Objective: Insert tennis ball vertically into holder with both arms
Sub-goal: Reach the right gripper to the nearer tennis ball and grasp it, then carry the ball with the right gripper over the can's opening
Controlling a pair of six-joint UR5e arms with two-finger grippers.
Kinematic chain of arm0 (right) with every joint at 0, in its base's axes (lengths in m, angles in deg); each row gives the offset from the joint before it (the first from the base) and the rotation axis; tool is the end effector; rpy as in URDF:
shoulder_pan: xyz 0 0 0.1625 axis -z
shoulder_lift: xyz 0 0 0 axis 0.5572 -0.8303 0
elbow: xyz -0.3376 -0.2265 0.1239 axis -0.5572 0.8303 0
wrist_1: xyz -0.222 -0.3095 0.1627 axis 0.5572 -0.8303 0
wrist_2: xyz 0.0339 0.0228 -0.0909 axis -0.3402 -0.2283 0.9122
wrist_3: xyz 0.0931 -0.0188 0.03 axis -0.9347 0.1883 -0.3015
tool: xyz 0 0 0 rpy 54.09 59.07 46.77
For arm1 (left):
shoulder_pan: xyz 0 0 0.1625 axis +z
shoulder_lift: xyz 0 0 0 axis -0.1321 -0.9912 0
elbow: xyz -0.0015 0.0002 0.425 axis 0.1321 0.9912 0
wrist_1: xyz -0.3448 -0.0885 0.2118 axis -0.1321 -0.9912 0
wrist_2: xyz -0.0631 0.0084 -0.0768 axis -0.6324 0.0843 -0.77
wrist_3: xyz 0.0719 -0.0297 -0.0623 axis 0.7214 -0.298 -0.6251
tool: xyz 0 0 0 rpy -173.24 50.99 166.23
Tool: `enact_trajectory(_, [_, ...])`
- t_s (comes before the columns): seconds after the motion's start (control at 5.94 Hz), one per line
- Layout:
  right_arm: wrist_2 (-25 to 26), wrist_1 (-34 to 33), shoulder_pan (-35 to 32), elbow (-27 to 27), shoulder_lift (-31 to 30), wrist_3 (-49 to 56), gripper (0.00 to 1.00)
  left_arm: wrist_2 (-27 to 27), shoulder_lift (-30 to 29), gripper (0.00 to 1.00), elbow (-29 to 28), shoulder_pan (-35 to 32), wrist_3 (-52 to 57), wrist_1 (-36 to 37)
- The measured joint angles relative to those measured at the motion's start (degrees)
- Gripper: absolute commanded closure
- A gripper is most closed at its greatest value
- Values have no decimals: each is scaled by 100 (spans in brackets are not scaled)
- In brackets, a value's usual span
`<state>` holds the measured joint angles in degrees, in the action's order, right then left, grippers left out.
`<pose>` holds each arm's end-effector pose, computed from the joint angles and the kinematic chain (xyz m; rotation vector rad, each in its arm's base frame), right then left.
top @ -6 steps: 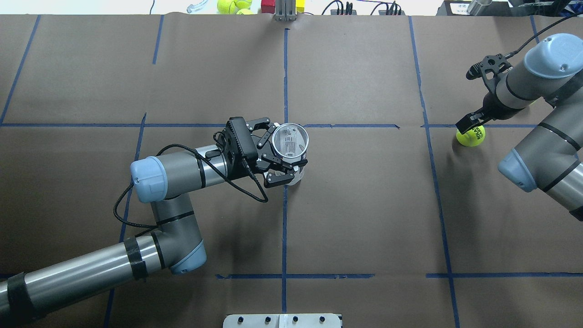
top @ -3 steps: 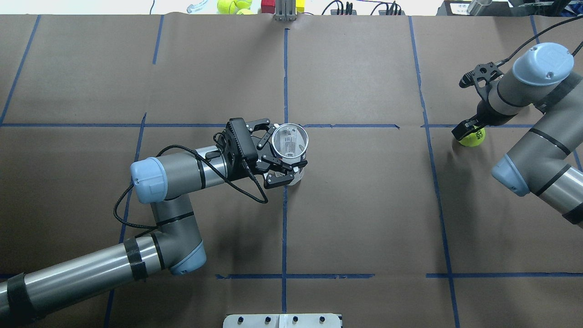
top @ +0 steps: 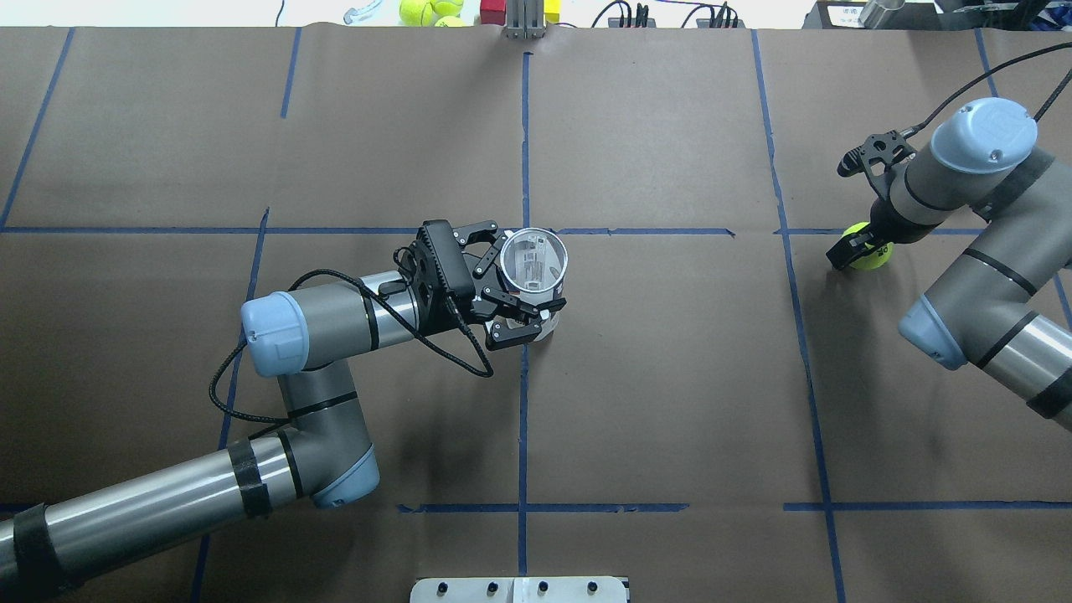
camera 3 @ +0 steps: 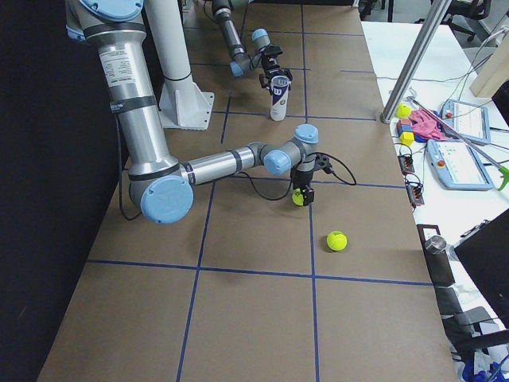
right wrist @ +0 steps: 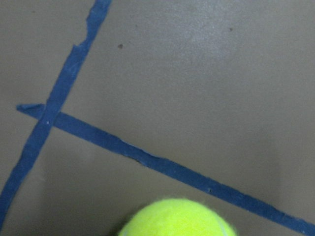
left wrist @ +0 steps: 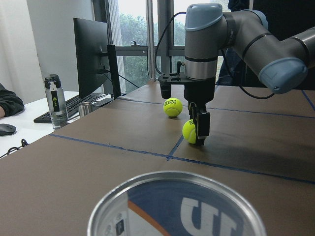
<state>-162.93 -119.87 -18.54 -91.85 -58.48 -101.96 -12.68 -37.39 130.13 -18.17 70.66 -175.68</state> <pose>-0.3095 -0.5497 0.5467 0.2019 -0.6173 -0.3883 0.5536 -0.4129 0.2350 1.5392 1.2999 0.5714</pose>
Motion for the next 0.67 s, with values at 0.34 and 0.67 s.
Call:
enact_trajectory(0.34, [-21,83,-11,-69,61,-6,97,0,-10,10,0,0,0,6])
enact_trajectory(0.67, [-52,-115,-40,-701,29,-228,97,0,-17,10,0,1,0,5])
